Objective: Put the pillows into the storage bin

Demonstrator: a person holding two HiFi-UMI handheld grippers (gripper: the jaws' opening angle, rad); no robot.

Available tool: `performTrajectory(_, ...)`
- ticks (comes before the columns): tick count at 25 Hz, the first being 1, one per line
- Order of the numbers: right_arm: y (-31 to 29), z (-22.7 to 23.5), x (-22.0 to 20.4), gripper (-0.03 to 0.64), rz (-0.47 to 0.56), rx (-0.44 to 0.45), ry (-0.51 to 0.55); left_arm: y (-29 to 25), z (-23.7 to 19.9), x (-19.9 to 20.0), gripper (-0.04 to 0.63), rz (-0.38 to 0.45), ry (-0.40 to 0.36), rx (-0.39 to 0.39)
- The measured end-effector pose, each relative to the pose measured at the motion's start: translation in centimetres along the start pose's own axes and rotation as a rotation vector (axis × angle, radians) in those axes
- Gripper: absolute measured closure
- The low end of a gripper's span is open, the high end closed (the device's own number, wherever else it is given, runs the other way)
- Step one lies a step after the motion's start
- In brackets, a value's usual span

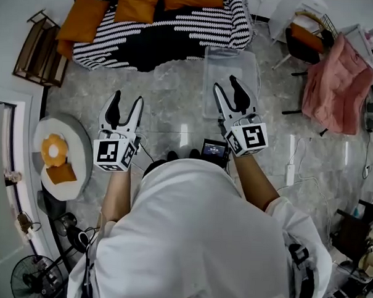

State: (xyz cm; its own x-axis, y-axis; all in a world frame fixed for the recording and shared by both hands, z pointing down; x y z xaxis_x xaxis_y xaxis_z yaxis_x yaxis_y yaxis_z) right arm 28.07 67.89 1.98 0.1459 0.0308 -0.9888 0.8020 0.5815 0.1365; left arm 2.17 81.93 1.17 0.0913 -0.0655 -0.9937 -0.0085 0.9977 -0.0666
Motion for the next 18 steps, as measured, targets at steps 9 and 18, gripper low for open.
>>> performTrajectory(9, 0.5, 2.3, -0.6, 0.410, 0.003, 0.029, 0.020, -1.2, 1.9, -1.7, 0.334, -0.029, 0.041, 0.028)
performTrajectory(18, -4.2, 5.5, -2.7, 0.411, -0.050, -0.001, -0.043, -5.9, -1.5, -2.1, 0.334, -0.023, 0.048, 0.041)
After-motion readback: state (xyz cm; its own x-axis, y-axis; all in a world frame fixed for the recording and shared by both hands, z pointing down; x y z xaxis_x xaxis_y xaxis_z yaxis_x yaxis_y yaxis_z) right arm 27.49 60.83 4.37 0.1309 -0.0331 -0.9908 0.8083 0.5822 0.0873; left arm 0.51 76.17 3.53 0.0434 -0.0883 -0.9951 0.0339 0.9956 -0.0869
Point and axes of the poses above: the fingertips, and each gripper's own axes: y backward along the fingers, z to its right, x out of its top, the point moved 5 cm from there along y, backward along the fingers, and after that the axes turned 2 degrees about -y, right-handed, at the moved point
